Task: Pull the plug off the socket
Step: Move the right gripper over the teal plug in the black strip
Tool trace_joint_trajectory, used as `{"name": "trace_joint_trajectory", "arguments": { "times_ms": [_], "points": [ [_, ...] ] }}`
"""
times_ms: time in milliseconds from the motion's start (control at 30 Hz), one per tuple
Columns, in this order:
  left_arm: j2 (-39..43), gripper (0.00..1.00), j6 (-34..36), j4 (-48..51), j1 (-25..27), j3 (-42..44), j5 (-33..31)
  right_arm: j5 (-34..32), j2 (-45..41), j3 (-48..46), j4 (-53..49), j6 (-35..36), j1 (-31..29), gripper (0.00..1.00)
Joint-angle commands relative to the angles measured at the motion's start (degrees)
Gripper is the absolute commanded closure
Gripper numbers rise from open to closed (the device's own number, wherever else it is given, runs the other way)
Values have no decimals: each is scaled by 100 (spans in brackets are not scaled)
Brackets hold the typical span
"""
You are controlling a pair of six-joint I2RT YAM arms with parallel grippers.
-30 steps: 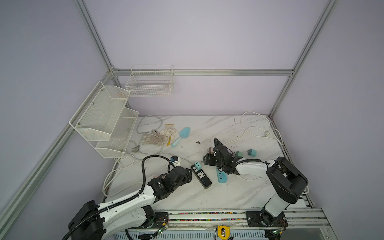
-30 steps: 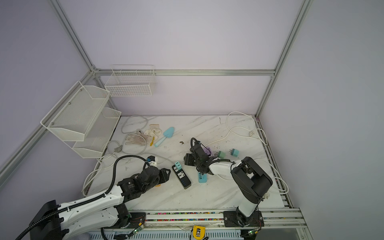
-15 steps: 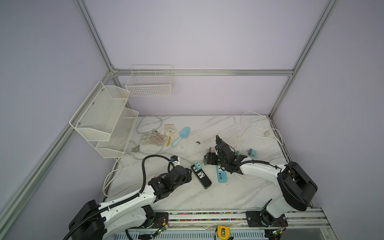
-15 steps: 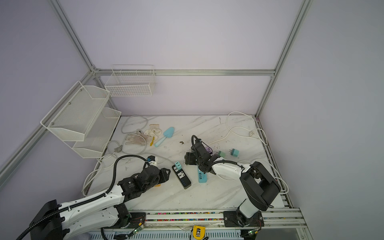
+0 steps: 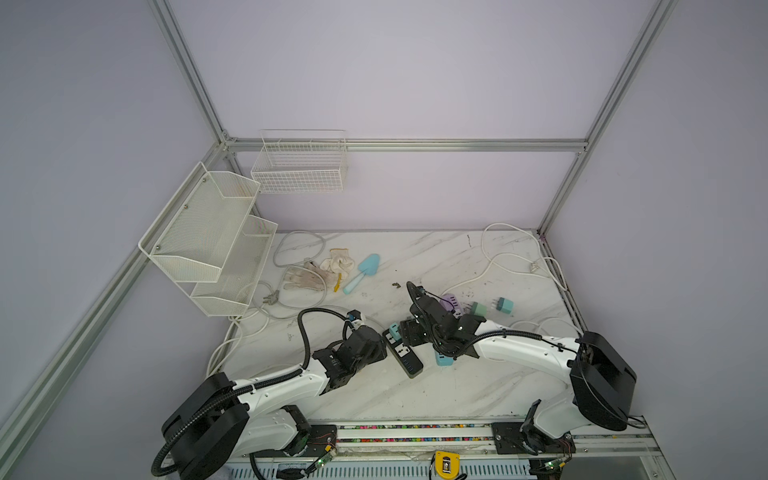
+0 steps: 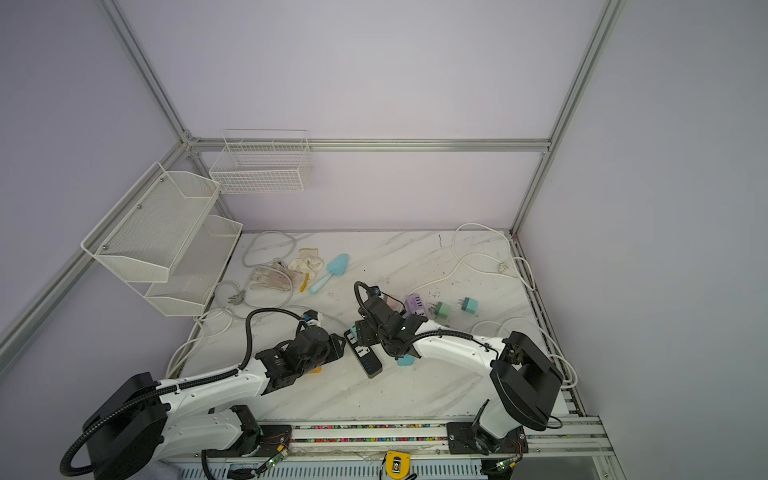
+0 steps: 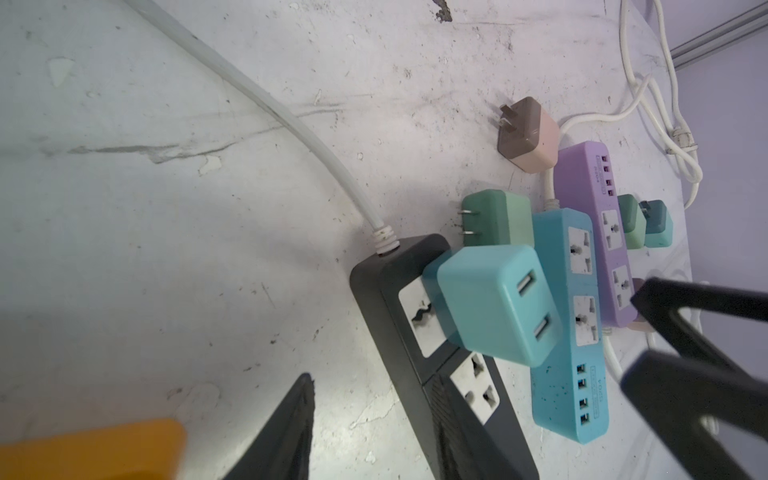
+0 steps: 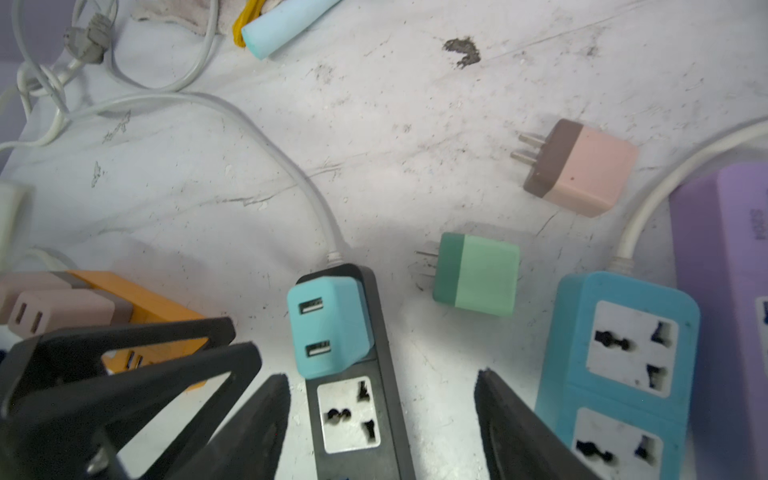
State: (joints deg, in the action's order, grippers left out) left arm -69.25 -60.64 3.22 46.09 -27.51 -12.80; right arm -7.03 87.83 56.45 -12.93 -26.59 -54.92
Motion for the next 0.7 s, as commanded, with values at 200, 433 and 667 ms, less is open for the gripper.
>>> {"name": "trace_joint_trajectory", "arguments": {
  "times_ms": [200,433,667],
  "points": [
    [-359,57,-268,-612,-192,-420,245,-88,388,203,-184,271,-117,32],
    [-654,59,-325,-928,-288,-441,391,65,660,343,-67,424,-129,33],
    [-886,61,-350,-1206,-381,-448,625,75,908,487,-89,505,-135,35]
  ]
}}
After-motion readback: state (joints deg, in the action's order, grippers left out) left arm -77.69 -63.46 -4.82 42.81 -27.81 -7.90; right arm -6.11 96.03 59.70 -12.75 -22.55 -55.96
